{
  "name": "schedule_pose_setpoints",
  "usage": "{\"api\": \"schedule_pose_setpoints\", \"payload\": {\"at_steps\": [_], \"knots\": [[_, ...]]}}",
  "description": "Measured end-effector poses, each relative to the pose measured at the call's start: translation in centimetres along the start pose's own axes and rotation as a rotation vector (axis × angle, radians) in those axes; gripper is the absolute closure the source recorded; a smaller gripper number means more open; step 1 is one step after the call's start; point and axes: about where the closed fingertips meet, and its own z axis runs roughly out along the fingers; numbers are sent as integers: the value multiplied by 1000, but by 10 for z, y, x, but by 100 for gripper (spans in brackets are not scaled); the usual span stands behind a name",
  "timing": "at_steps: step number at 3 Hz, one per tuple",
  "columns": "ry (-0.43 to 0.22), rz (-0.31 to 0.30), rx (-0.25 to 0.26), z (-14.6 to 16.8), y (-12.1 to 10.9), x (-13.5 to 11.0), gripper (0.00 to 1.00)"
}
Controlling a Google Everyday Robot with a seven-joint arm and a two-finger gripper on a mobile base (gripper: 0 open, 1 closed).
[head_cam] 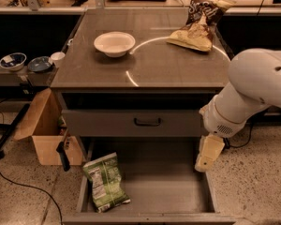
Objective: Pick green jalapeno chip bag from middle drawer and place on counter
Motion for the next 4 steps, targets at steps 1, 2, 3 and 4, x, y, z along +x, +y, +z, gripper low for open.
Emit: {"api": "schedule_pose_setpoints", "payload": {"at_steps": [1,2,3,4], "knots": [[36,2,-36,32,11,2,0],[78,11,-69,57,24,6,0],[78,11,-69,57,24,6,0],[70,37,-53,51,19,17,0]]}}
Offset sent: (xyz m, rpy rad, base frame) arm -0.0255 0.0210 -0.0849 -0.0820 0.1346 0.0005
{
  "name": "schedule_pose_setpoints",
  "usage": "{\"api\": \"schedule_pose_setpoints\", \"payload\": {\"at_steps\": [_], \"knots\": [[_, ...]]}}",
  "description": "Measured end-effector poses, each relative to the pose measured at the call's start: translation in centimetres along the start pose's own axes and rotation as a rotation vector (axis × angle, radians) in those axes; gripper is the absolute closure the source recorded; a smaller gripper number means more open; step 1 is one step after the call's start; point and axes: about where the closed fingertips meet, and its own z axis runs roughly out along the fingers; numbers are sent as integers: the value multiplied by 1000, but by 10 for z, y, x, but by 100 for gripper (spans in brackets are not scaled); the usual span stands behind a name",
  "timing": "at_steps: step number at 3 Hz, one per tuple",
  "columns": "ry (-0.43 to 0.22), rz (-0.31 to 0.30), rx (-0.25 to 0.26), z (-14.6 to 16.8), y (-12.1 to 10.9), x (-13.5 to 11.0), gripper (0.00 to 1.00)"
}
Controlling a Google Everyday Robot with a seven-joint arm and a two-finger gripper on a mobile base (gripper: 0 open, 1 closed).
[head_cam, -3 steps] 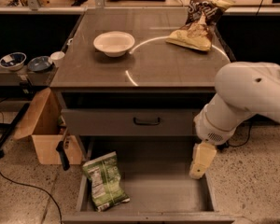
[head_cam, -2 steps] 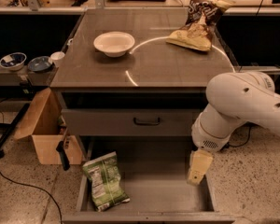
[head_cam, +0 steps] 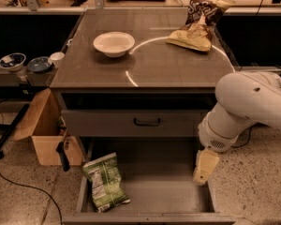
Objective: Pick green jalapeno chip bag from middle drawer and place on counter
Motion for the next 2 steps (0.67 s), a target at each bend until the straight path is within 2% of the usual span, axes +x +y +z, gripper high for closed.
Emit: {"api": "schedule_pose_setpoints", "payload": {"at_steps": [1,2], "knots": [[-25,-8,-19,8,-1,-3,0],[-50,-47,-74,31,0,-20,0]]}}
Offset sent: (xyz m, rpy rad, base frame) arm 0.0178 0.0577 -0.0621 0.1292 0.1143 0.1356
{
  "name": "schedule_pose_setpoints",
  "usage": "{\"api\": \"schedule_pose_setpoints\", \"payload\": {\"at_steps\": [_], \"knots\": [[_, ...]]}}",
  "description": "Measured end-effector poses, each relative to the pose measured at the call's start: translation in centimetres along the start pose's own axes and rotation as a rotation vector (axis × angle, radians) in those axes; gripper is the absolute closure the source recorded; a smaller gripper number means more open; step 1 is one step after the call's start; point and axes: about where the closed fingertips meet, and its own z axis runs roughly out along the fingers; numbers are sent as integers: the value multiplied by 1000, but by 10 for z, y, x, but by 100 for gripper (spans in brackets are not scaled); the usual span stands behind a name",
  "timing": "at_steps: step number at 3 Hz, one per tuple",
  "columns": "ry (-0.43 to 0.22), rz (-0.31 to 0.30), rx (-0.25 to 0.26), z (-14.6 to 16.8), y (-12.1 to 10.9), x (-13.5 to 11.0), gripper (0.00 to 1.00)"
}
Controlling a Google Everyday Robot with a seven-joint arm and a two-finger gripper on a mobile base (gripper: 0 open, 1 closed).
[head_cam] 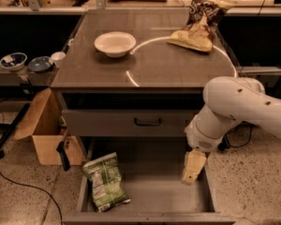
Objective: Pick green jalapeno chip bag from middle drawer and place on counter
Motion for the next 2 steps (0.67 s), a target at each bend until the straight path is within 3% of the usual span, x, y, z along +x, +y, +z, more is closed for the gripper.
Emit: {"api": "schedule_pose_setpoints", "payload": {"at_steps": [1,2], "knots": [[-20,-71,-85,37,4,-22,0],[-25,-195,-163,71,18,-46,0]]}}
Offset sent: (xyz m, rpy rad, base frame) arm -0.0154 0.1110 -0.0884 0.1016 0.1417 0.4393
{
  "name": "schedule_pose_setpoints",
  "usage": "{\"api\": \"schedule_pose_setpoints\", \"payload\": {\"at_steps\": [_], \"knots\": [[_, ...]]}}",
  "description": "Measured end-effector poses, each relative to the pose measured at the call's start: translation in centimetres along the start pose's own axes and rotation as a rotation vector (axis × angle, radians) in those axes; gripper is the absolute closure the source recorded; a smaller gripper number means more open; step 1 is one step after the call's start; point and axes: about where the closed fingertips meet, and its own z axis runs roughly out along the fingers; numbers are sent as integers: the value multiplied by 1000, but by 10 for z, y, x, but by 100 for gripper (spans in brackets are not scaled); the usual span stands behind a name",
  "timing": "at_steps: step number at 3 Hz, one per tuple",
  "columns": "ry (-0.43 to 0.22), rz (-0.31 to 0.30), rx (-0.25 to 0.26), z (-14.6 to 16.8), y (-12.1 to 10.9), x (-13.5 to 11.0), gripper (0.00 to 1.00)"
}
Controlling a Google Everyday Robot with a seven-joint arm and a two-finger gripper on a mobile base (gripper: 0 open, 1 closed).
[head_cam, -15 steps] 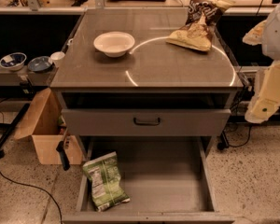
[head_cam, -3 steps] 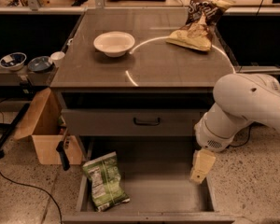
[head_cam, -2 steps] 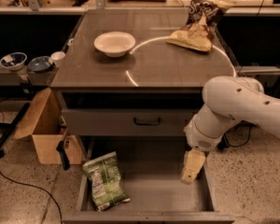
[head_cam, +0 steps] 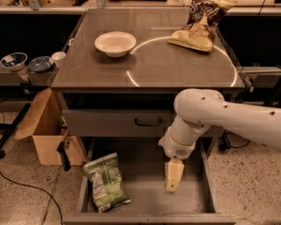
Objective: Pick green jalapeno chip bag from middle drawer and place on counter
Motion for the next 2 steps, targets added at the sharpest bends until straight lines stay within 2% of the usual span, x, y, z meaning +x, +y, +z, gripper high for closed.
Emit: {"api": "schedule_pose_setpoints", "payload": {"at_steps": [1,2], "knots": [[3,-108,-41,26,10,-24,0],[2,-102,-36,30,6,-24,0]]}}
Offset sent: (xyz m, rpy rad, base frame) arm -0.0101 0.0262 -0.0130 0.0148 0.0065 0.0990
